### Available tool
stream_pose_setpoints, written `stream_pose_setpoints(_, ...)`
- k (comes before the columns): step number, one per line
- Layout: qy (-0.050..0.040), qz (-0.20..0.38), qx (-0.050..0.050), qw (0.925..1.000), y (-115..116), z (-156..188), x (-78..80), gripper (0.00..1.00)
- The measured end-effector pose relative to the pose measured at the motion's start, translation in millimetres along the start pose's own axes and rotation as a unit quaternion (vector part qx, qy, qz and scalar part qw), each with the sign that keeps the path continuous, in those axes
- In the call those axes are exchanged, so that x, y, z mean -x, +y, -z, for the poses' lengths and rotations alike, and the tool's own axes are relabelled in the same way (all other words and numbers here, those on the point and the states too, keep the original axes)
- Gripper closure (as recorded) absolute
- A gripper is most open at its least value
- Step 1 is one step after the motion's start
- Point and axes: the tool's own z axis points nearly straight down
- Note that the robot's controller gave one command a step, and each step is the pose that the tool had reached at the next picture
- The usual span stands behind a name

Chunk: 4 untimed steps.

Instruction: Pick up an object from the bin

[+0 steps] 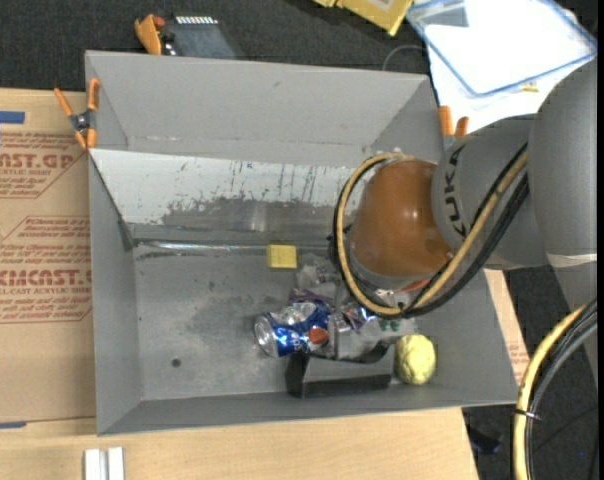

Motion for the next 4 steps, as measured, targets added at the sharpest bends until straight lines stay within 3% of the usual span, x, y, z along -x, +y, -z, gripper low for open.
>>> stream_pose_setpoints(1, 0.0135, 0.002, 0.006, 0.9999, 11, -8, -5.3, 1.0)
stream_pose_setpoints(3, 0.0127, 0.002, 0.005, 0.9999, 11, -4, -4.9, 1.0)
stream_pose_setpoints(4, 0.0151, 0.002, 0.006, 0.9999, 11, 15, -5.1, 1.0)
